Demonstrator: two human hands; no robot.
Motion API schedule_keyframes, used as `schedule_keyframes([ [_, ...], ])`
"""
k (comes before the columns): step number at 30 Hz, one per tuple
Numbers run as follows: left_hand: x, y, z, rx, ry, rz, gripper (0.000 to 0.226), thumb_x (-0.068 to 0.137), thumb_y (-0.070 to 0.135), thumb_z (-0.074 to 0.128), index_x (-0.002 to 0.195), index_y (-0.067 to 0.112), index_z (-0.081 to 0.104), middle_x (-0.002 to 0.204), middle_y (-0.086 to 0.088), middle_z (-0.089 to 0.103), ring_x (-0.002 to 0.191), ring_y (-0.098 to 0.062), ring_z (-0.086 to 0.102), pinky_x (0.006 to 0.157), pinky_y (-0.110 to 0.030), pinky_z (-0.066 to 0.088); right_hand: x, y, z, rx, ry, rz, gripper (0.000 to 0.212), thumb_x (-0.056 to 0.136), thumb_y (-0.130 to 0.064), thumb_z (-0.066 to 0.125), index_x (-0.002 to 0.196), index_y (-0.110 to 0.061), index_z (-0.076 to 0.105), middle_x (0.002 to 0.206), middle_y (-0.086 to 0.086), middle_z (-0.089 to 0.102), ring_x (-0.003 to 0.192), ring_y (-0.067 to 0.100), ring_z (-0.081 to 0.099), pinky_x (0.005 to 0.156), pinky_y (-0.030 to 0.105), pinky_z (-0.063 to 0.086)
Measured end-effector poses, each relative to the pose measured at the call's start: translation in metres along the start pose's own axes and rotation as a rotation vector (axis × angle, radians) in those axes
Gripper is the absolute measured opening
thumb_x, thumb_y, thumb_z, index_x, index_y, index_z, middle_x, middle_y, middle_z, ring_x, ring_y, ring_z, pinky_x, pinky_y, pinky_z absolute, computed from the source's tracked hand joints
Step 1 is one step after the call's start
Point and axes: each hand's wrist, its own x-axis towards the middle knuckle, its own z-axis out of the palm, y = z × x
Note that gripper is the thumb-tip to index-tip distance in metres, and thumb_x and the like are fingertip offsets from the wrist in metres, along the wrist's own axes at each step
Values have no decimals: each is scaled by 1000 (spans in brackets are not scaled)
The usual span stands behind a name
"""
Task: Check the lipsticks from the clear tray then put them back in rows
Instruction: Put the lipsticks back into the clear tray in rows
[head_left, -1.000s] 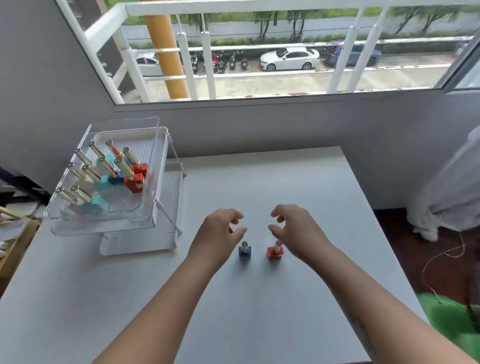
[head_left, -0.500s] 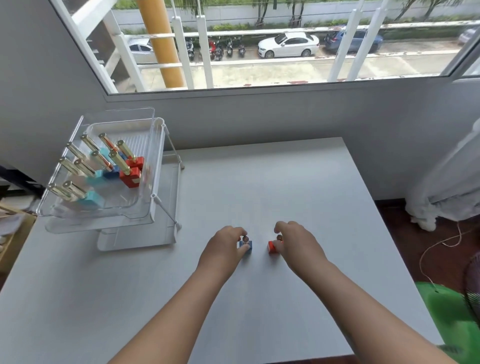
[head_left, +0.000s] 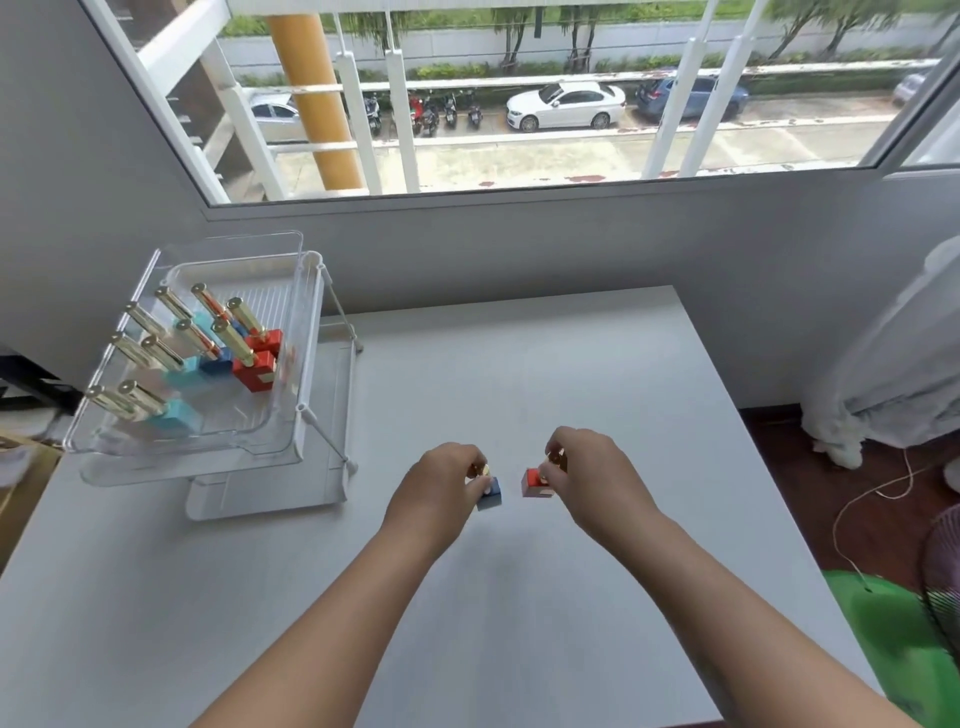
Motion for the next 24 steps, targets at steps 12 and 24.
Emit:
schedule_keyframes([
  [12,8,71,-109,-38,206,232,6,85,23,72,89,18,70,84,9,69,73,-4,63,66,-22,48,-5,-52,-109,236,310,-171,13,88,-31,66,91,-18,65,76,-6,60,66,4,51,54,17,37],
  [24,-16,87,-161,-40,338,291,11,85,28,73,95,22,73,77,20,64,76,7,61,62,-6,44,-21,-91,-145,256,402,-378,19,90,-33,66,92,-14,67,75,-2,64,67,13,56,59,23,43],
])
